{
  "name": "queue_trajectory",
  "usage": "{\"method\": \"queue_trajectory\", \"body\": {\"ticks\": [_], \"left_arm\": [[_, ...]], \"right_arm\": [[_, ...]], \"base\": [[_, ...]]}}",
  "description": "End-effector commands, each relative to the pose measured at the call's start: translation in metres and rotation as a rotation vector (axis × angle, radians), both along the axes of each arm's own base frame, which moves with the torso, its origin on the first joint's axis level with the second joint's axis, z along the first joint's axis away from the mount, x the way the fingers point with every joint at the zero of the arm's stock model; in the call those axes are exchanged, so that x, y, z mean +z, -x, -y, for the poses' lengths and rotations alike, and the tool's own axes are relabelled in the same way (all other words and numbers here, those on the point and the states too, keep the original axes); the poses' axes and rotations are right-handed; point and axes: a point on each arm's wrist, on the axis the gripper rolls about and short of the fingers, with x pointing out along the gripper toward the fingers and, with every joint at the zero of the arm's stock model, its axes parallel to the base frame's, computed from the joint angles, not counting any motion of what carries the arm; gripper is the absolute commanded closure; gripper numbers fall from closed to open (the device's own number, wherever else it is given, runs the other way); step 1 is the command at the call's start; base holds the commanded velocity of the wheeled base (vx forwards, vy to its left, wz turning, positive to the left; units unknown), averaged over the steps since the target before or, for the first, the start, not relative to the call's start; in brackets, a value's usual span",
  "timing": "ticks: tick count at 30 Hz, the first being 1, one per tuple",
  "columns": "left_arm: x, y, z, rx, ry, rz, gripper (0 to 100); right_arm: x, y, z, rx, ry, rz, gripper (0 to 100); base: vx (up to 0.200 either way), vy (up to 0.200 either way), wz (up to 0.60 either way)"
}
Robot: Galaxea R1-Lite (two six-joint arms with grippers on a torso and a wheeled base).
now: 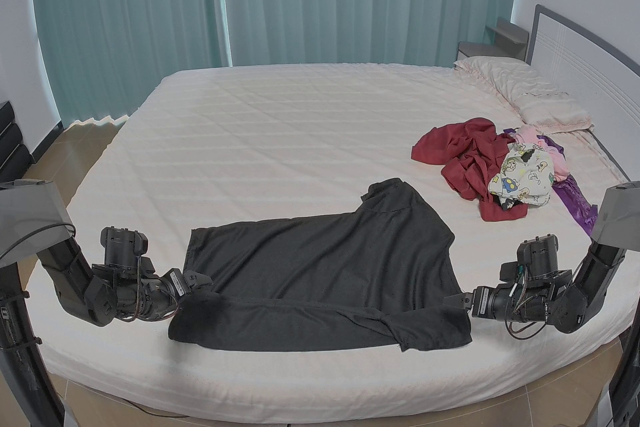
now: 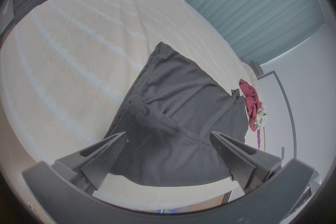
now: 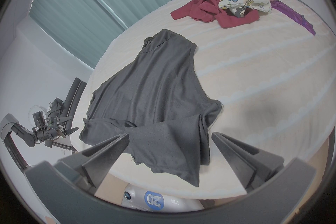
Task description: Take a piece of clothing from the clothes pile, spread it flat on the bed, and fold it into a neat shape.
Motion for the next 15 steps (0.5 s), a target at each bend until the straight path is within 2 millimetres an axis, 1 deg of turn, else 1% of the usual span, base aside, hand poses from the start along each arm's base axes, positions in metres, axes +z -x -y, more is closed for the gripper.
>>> {"method": "queue_trajectory", "body": {"ticks": [1,5,8,9,11,13,15], "left_arm": [[-0.001,0.0,-0.001,0.002,0.003,-0.003,0],[-0.003,-0.001,-0.002,0.003,0.0,-0.009,0],[-0.008,0.0,-0.002,-0.003,-0.008,-0.022,0],[-0.014,0.001,-0.002,-0.013,-0.018,-0.039,0],[-0.016,0.004,-0.003,-0.015,-0.024,-0.043,0],[-0.016,0.003,-0.003,-0.013,-0.024,-0.023,0],[-0.021,0.004,-0.004,-0.011,-0.026,-0.008,0]], "right_arm": [[-0.002,0.002,-0.001,0.005,0.005,-0.01,0],[-0.003,0.004,0.0,0.003,0.006,-0.017,0],[-0.004,0.005,-0.001,0.008,0.01,-0.022,0],[-0.007,0.006,-0.001,0.018,0.02,-0.03,0],[-0.009,0.011,-0.001,0.03,0.03,-0.044,0],[-0.009,0.01,-0.001,0.033,0.032,-0.039,0],[-0.008,0.01,-0.002,0.036,0.031,-0.038,0]], "base": [[0.2,0.0,0.0],[0.0,0.0,0.0],[0.0,0.0,0.0],[0.0,0.0,0.0],[0.0,0.0,0.0],[0.0,0.0,0.0],[0.0,0.0,0.0]]}}
